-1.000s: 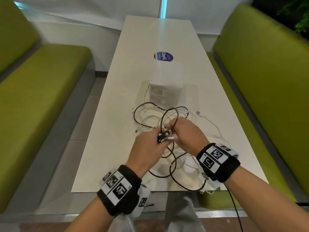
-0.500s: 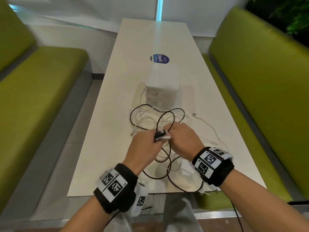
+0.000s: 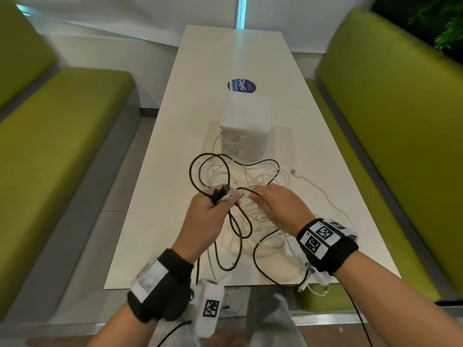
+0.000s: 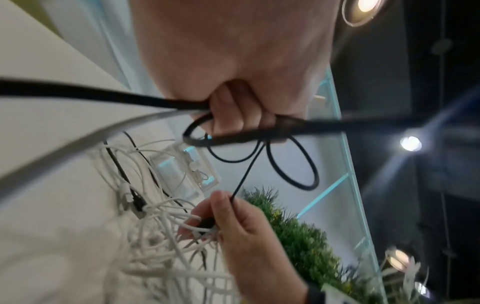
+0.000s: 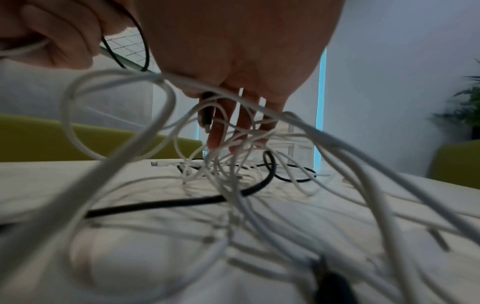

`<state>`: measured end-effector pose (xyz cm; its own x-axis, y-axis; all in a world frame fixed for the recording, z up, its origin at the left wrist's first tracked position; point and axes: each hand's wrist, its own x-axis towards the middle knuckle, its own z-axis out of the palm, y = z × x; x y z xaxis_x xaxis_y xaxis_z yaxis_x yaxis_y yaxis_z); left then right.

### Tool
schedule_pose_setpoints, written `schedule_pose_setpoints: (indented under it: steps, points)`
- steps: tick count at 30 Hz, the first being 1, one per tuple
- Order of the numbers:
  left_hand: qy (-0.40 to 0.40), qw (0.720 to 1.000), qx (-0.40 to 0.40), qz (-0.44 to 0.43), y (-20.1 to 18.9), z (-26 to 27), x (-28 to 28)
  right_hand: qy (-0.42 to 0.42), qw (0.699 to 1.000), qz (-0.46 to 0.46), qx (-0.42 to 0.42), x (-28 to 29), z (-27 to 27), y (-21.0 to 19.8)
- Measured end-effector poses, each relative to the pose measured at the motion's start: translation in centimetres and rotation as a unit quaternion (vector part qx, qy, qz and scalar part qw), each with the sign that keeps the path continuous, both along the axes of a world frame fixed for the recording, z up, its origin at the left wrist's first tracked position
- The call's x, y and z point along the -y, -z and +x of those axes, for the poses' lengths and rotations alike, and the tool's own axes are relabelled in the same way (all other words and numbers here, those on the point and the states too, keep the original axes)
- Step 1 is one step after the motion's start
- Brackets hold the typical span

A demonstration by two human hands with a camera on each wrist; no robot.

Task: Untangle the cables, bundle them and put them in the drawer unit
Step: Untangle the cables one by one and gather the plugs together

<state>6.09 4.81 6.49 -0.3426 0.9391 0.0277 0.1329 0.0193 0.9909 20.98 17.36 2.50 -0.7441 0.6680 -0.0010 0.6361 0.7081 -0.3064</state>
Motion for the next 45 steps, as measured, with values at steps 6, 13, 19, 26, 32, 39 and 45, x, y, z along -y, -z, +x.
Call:
schedule_pose_setpoints:
  steps: [6,13,19,26,32,39,45]
  points:
    - [-0.067,0.997,-0.042,0.001,1.3,-1.4,0.0,-0.037,0.991,-0.025,-0.128,0.5,0.2,-0.6]
    - [-0.112,0.992,-0.048,-0.010,1.3,-2.1,0.5,-0.006,0.988,-0.076,-0.133,1.5,-0.7,-2.9]
    - [-0.096,0.994,-0.042,-0.008,1.0,-2.4,0.8,0.016,0.925,-0.292,-0.242,2.8,-0.2,-4.4]
    - [-0.039,0.999,-0.029,0.017,-0.2,-2.3,2.0,-0.131,0.901,-0.412,0.051,3.6,0.6,-4.8]
    - [-0.009,1.000,0.001,0.018,-1.5,-1.6,2.7,-0.159,0.881,-0.375,0.240,4.8,-0.1,-4.5]
    - [-0.005,1.000,-0.006,0.006,-1.5,-1.6,2.7,-0.171,0.857,-0.357,0.331,5.6,-0.1,-4.2]
    - [-0.020,1.000,-0.002,0.009,-0.9,-1.8,2.5,-0.132,0.912,-0.305,0.242,5.5,-0.6,-4.2]
